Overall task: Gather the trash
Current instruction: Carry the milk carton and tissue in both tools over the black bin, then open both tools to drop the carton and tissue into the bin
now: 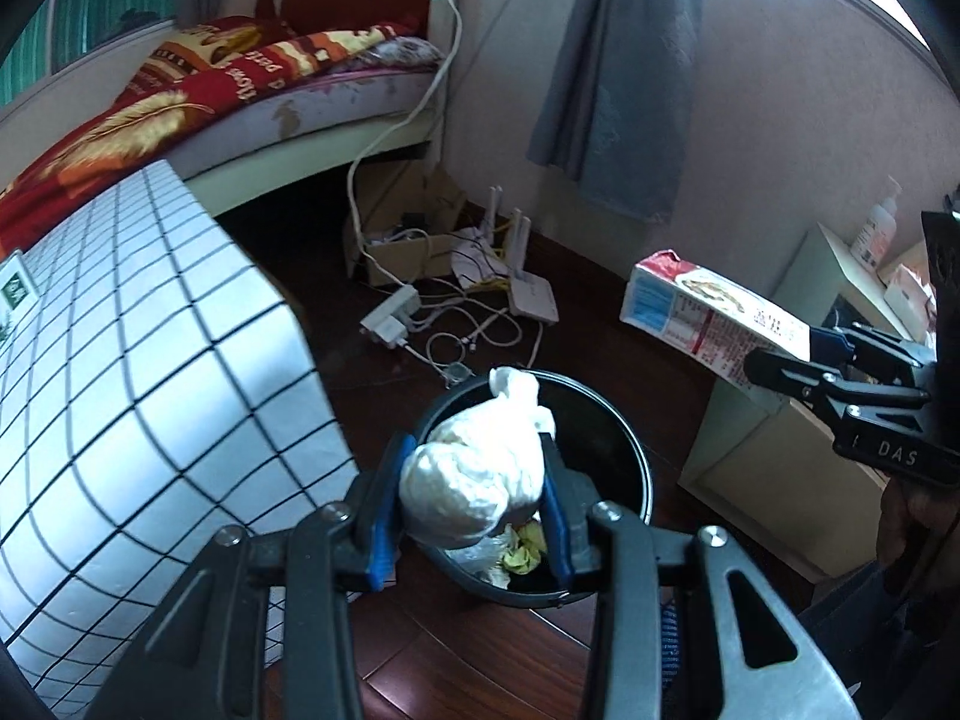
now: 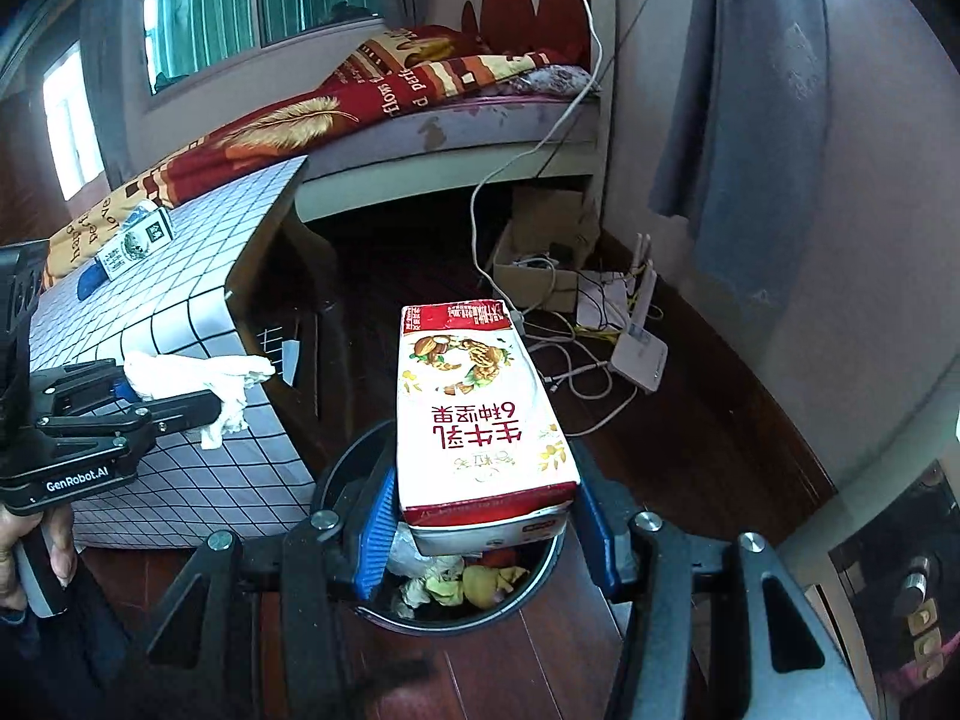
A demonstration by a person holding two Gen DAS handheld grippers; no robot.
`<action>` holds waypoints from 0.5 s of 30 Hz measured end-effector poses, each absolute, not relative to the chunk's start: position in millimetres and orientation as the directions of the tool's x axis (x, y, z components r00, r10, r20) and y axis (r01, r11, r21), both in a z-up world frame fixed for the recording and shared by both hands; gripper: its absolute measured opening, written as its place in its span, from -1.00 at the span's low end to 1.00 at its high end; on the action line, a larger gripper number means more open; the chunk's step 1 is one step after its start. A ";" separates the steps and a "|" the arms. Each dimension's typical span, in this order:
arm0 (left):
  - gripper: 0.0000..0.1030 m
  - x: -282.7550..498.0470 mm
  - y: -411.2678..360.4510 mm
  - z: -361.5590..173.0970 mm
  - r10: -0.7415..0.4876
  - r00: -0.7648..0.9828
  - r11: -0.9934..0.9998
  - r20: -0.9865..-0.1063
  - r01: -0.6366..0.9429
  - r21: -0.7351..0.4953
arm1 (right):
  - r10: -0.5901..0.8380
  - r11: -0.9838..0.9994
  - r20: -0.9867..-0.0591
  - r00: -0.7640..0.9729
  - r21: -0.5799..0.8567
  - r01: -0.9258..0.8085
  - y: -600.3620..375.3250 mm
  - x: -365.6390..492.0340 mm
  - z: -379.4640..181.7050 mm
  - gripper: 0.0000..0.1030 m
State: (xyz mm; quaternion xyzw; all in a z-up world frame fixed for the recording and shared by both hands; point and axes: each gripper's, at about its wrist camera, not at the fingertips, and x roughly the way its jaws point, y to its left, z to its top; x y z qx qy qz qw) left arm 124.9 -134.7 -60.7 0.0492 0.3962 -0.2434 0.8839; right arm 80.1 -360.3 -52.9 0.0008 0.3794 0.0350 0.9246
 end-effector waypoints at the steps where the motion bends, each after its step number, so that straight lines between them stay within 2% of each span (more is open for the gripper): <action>1: -0.21 125.3 -137.5 -62.3 -0.392 0.563 0.875 -0.727 0.473 -0.104 | 0.065 0.998 -0.704 0.707 0.030 -0.063 -361.4 79.9 -54.2 0.05; 15: -0.21 143.7 -154.1 -110.9 -0.395 0.445 0.856 -0.804 0.496 -0.146 | 0.078 0.992 -0.790 0.608 0.003 -0.124 -358.2 91.4 -104.2 0.06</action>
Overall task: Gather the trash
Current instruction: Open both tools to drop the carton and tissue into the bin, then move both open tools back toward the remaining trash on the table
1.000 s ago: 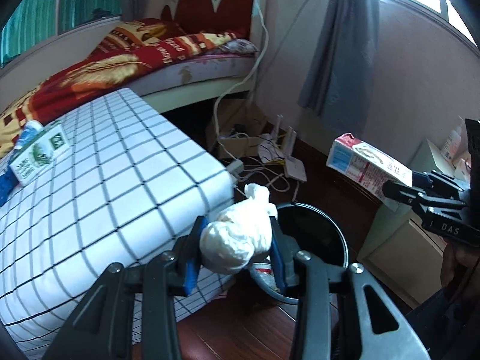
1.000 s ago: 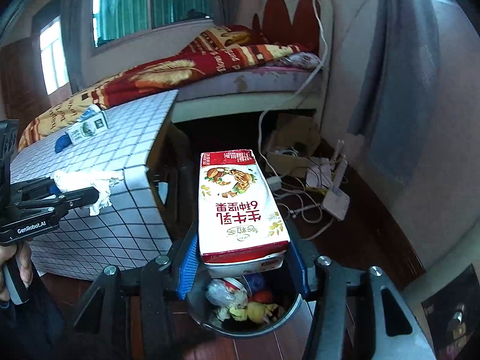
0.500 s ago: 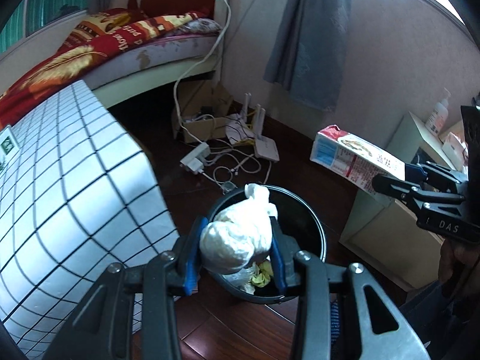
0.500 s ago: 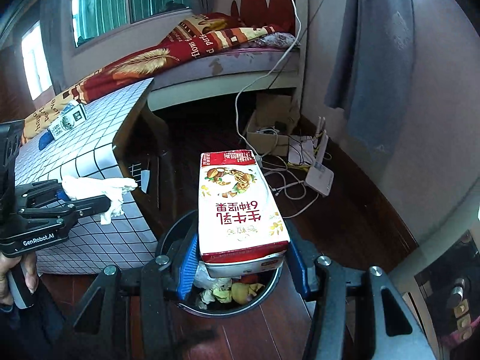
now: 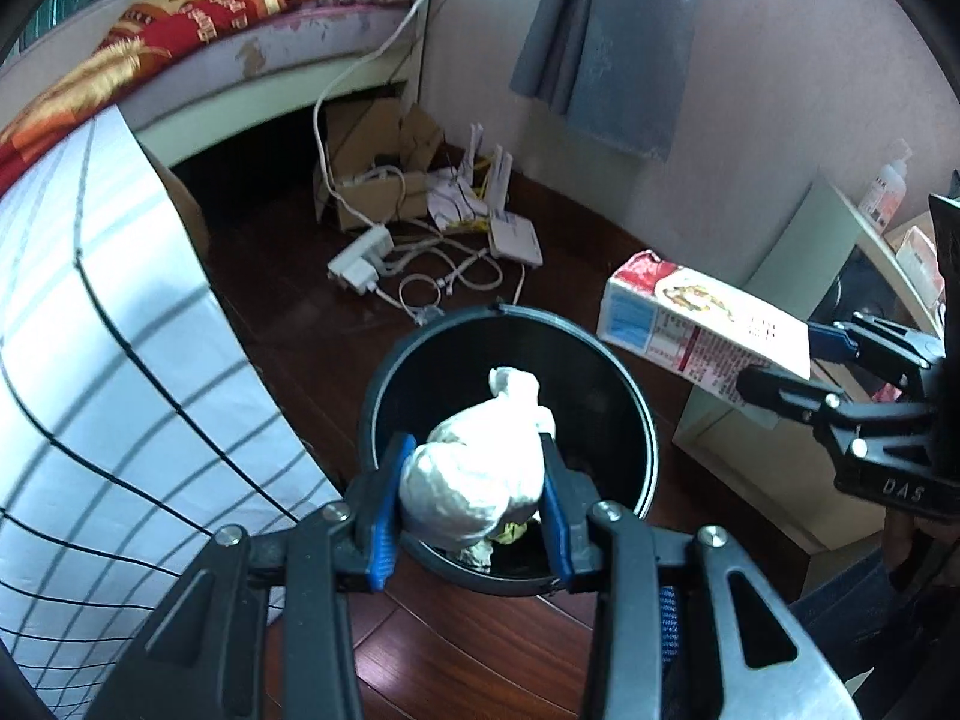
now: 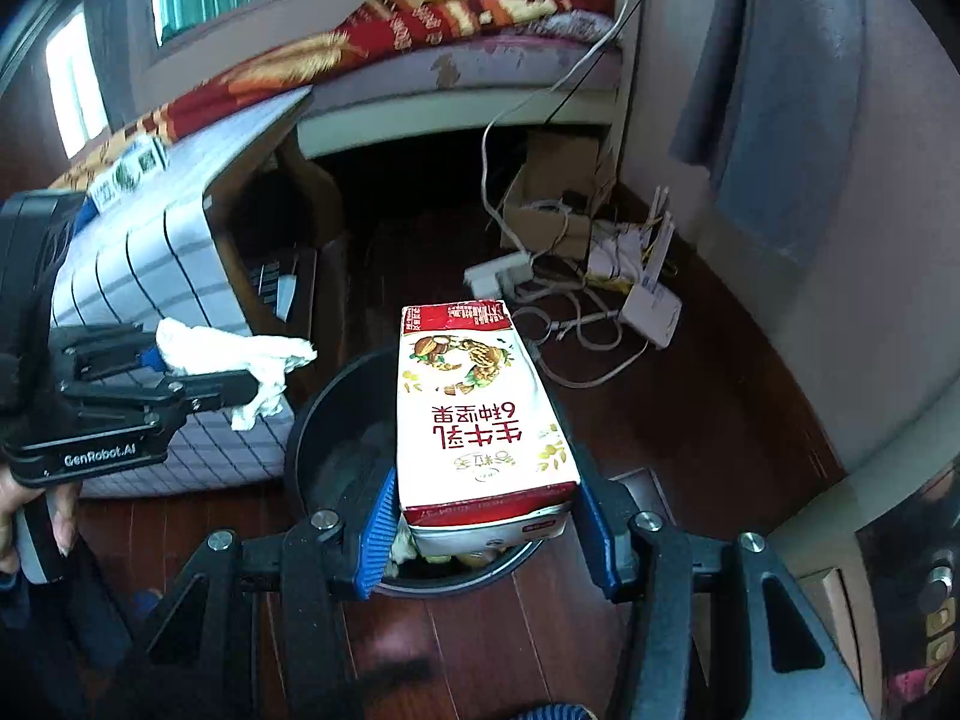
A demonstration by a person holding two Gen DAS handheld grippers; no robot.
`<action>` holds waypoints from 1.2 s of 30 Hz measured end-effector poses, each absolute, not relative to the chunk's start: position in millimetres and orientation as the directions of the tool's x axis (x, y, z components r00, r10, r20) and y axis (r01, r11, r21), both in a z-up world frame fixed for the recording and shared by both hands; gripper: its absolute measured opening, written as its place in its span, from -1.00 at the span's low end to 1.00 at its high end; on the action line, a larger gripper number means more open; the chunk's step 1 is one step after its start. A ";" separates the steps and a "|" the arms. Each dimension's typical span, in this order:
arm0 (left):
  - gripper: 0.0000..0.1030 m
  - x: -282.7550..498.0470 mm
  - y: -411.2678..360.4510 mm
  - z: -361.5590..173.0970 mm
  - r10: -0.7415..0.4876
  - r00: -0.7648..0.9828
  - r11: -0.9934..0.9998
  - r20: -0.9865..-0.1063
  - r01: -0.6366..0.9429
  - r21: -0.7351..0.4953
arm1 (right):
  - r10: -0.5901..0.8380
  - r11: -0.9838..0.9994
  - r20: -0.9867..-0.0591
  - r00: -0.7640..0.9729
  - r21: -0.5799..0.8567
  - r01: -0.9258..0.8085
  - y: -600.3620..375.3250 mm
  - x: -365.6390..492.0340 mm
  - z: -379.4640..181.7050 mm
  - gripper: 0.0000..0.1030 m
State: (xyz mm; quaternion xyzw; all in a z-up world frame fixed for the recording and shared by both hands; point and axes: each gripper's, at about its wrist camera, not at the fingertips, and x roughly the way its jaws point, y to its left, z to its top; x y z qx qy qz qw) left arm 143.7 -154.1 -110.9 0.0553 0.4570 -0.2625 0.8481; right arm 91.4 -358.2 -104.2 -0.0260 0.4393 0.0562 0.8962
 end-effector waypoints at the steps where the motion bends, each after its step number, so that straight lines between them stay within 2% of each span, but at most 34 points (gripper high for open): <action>1: -0.21 144.4 -155.7 -114.6 -0.395 0.433 0.853 -0.810 0.500 -0.149 | 0.080 0.992 -0.798 0.597 0.002 -0.130 -357.5 92.6 -108.6 0.06; 15: -0.18 170.7 -175.0 -167.8 -0.380 0.291 0.829 -0.878 0.529 -0.184 | 0.093 0.966 -0.888 0.450 -0.028 -0.255 -334.7 121.9 -172.7 0.06; 17: 0.06 174.9 -180.5 -180.2 -0.368 0.249 0.826 -0.896 0.529 -0.192 | 0.112 0.961 -0.898 0.426 -0.011 -0.277 -332.4 125.3 -180.5 0.09; 18: 0.21 175.7 -180.3 -183.8 -0.358 0.244 0.830 -0.901 0.526 -0.187 | 0.099 0.960 -0.900 0.423 -0.025 -0.279 -331.8 126.4 -183.9 0.16; 19: 0.60 175.8 -178.4 -187.5 -0.345 0.244 0.838 -0.906 0.516 -0.180 | 0.048 0.962 -0.899 0.436 -0.076 -0.261 -333.5 127.4 -188.2 0.54; 20: 0.92 175.2 -174.0 -189.7 -0.326 0.263 0.853 -0.908 0.495 -0.162 | 0.026 0.964 -0.897 0.441 -0.094 -0.248 -337.7 127.9 -190.5 0.66; 21: 0.98 173.4 -168.0 -190.3 -0.306 0.292 0.869 -0.906 0.474 -0.141 | 0.019 0.970 -0.898 0.440 -0.090 -0.227 -344.8 128.2 -191.3 0.66; 24: 0.99 169.5 -153.5 -193.6 -0.255 0.342 0.900 -0.905 0.427 -0.092 | 0.002 0.985 -0.896 0.443 -0.075 -0.156 -361.4 129.7 -190.7 0.77; 25: 0.99 168.7 -149.5 -195.1 -0.241 0.351 0.907 -0.905 0.413 -0.081 | 0.000 0.988 -0.897 0.442 -0.068 -0.137 -364.5 129.5 -191.0 1.00; 36: 0.99 163.8 -140.8 -187.9 -0.208 0.399 0.921 -0.893 0.388 -0.041 | -0.039 0.987 -0.894 0.447 -0.105 -0.124 -360.2 132.1 -192.5 1.00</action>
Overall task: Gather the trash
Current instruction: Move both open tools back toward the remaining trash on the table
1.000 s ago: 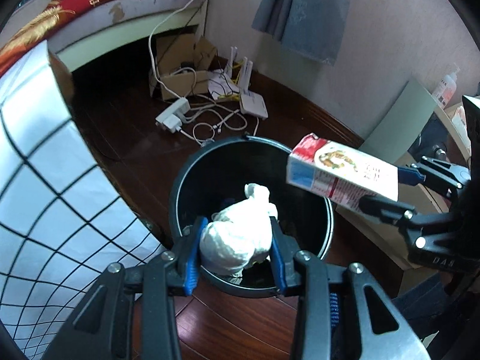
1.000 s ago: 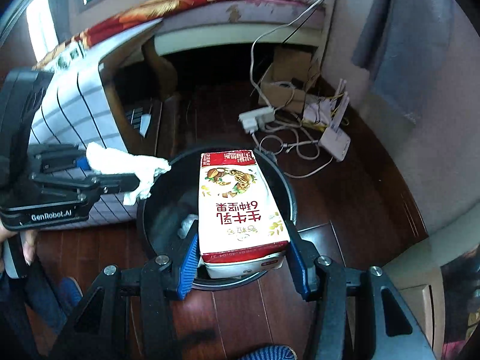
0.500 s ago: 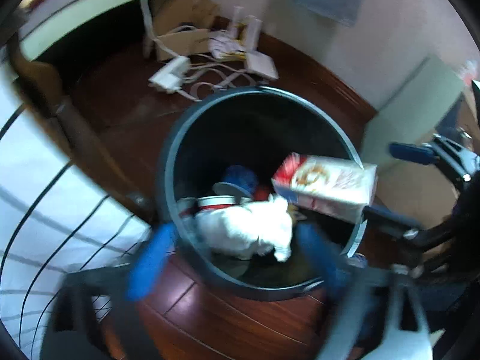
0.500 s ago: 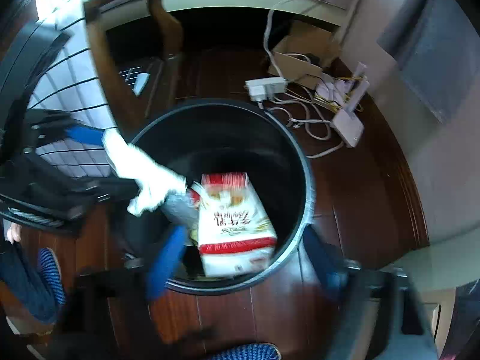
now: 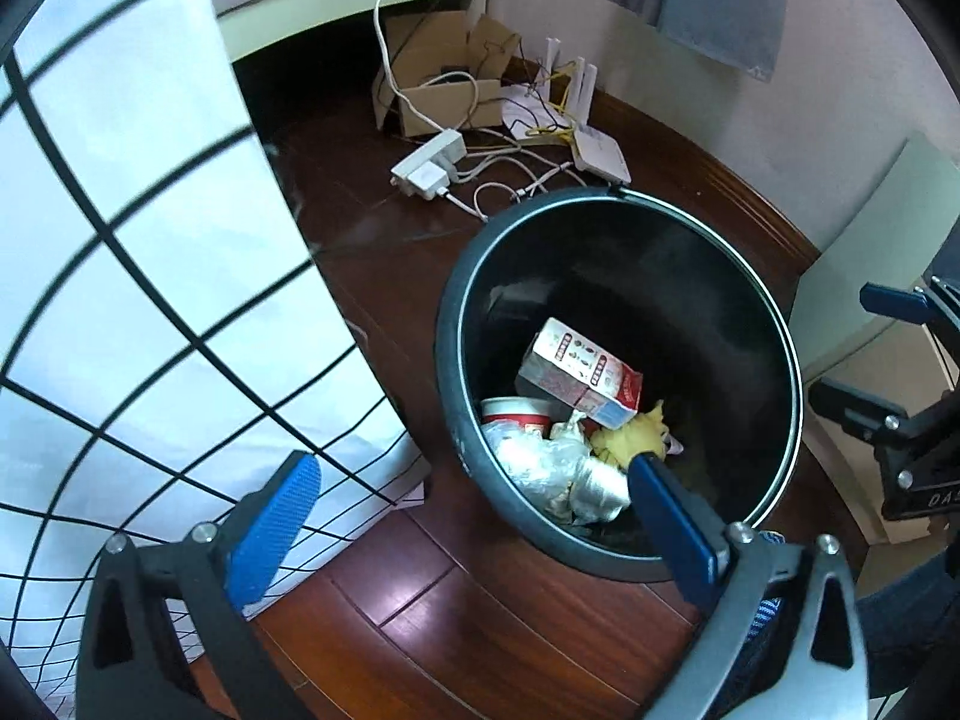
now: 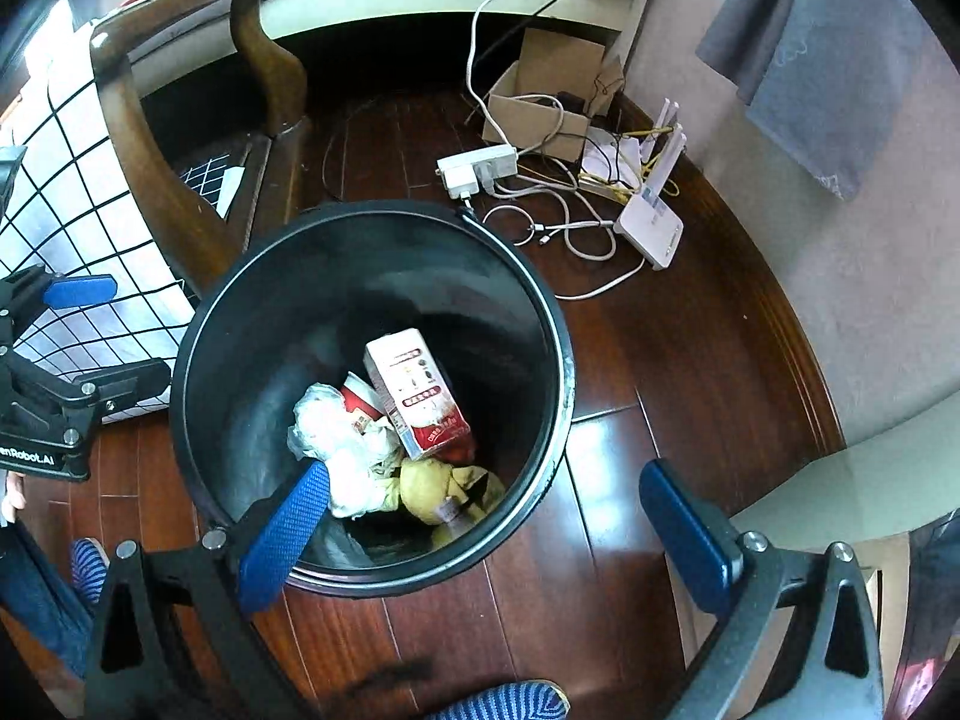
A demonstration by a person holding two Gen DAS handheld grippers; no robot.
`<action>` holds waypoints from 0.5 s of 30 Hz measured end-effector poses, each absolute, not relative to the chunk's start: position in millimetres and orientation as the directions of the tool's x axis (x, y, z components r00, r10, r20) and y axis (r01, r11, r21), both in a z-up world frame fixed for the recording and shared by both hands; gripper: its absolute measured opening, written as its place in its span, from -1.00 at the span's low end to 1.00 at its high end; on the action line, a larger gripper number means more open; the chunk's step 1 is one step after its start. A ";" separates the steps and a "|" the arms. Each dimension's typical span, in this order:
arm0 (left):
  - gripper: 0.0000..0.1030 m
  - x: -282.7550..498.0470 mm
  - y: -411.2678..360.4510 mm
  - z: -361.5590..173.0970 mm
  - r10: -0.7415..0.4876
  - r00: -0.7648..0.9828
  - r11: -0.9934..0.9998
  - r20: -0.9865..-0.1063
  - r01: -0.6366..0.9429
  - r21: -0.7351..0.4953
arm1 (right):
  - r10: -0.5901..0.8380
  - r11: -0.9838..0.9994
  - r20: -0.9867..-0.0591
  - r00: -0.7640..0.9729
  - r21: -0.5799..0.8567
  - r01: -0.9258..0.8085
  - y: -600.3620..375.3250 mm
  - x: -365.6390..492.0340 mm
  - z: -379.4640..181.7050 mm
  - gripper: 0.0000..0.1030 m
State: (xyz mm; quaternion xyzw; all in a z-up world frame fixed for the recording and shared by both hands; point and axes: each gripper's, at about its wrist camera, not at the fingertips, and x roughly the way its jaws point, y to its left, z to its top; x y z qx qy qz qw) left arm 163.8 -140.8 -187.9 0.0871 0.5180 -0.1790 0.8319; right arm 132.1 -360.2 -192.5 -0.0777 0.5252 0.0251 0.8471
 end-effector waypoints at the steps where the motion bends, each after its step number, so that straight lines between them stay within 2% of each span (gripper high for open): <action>1: 0.99 164.1 -141.5 -187.3 -0.208 0.400 0.920 -0.893 0.389 -0.041 | -0.037 0.987 -0.893 0.449 -0.104 -0.125 -359.9 131.5 -191.7 1.00; 15: 0.99 159.4 -138.8 -172.2 -0.195 0.434 0.922 -0.879 0.386 -0.014 | -0.020 0.987 -0.885 0.465 -0.091 -0.132 -352.7 127.7 -183.1 1.00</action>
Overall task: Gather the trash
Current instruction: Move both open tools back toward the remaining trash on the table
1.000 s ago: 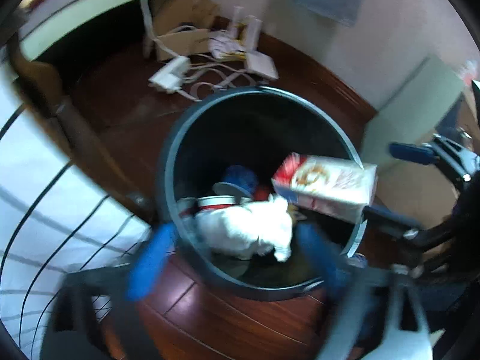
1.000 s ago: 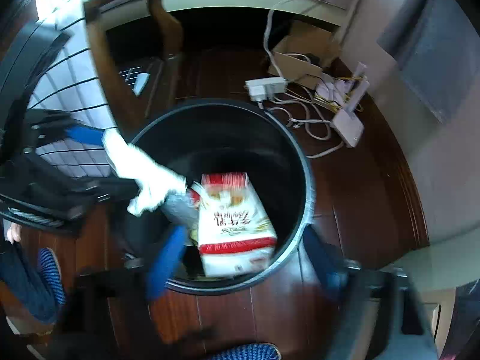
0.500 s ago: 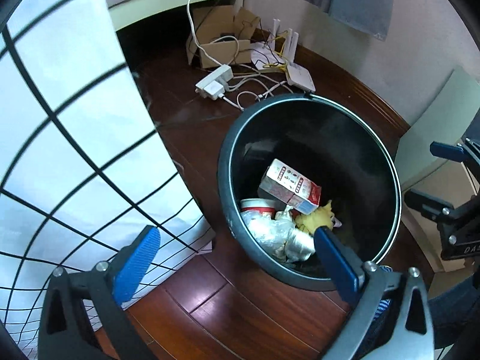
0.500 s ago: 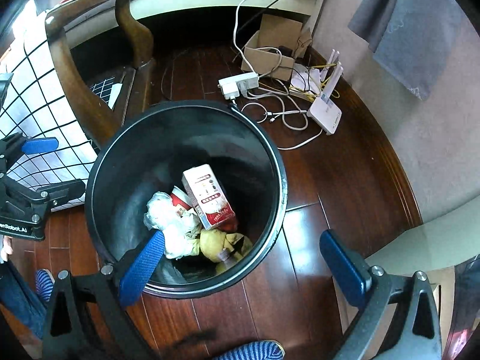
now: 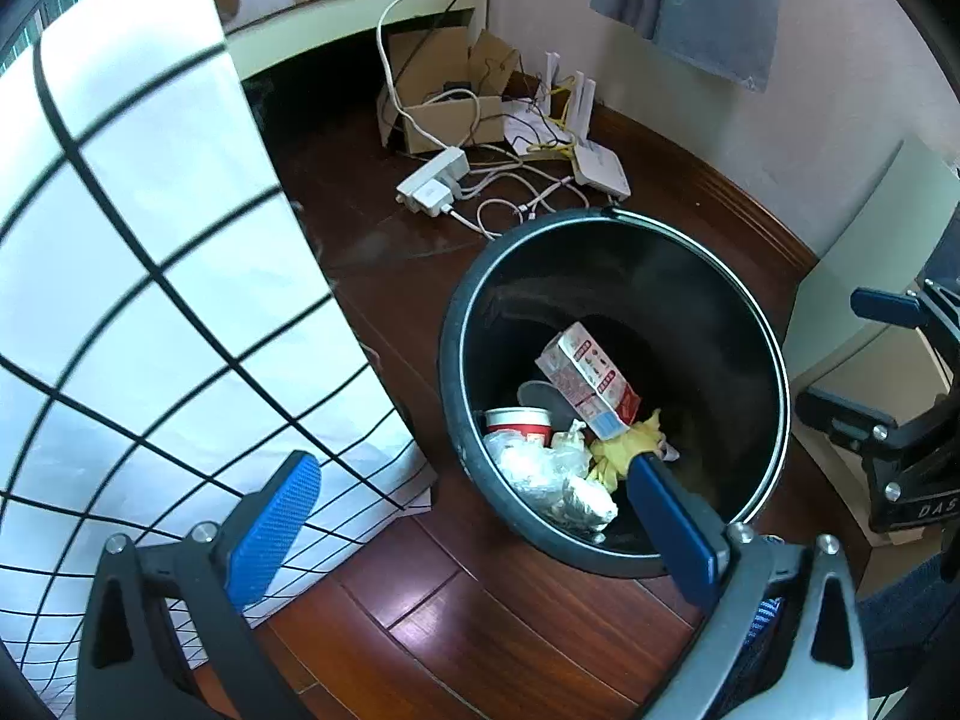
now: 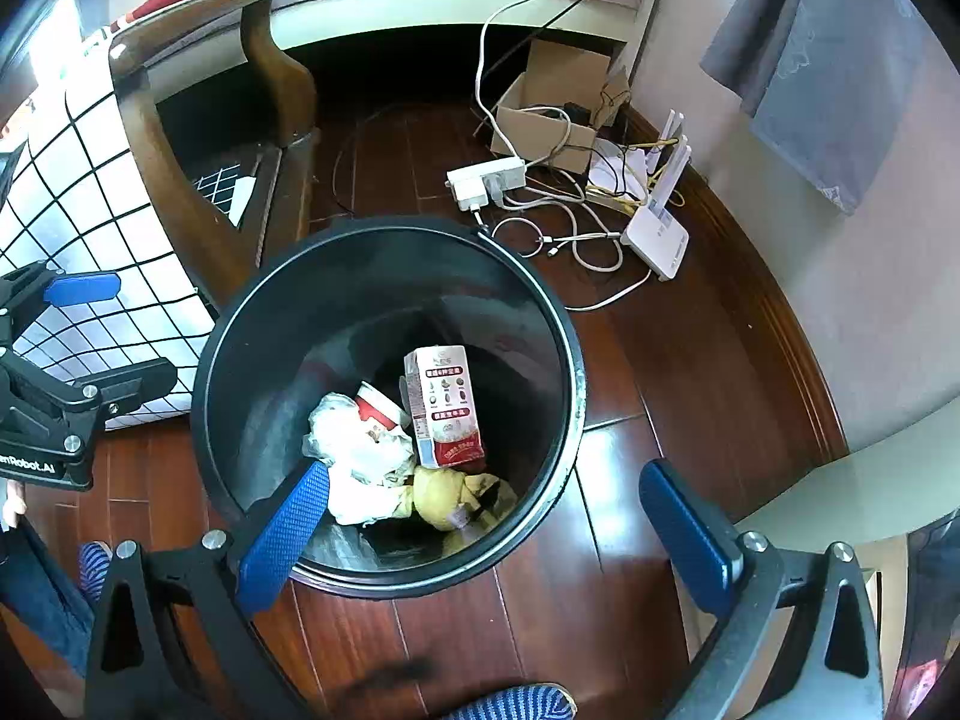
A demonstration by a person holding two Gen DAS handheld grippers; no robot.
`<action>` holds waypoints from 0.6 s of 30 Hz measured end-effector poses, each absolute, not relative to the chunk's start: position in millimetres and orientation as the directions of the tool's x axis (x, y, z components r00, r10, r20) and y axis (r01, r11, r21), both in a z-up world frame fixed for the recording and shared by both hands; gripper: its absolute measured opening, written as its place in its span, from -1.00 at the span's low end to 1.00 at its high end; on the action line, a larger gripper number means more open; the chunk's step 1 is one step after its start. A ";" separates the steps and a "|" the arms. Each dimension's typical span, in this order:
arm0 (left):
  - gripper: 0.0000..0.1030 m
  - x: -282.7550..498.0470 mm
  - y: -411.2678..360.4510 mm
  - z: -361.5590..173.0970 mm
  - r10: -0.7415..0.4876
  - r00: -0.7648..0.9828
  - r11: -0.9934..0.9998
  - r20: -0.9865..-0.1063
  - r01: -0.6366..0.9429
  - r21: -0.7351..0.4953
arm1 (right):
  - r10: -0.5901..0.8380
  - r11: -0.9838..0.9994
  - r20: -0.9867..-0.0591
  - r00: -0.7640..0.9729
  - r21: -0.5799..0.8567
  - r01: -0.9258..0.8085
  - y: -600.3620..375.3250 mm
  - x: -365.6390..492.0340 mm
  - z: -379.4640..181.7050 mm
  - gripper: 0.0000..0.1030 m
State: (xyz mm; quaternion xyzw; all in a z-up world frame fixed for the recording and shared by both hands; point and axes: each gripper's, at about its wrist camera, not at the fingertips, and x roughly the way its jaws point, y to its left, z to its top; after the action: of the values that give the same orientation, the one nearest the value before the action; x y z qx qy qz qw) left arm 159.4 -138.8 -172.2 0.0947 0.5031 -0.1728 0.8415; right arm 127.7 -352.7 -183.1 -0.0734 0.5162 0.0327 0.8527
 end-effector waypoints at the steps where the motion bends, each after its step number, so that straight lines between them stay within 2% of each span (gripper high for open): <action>1: 0.99 159.0 -138.4 -170.3 -0.192 0.441 0.923 -0.877 0.384 -0.009 | -0.017 0.987 -0.884 0.467 -0.090 -0.134 -351.9 127.5 -182.1 1.00; 18: 0.99 143.4 -113.6 -123.3 -0.164 0.550 0.944 -0.819 0.327 0.031 | 0.027 0.986 -0.840 0.543 -0.066 -0.150 -330.1 122.8 -143.1 1.00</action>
State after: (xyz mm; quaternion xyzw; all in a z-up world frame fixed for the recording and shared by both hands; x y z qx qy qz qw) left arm 143.4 -113.6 -123.3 0.0901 0.4529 -0.1402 0.8759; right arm 122.8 -330.1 -143.1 -0.0650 0.4756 0.0505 0.8758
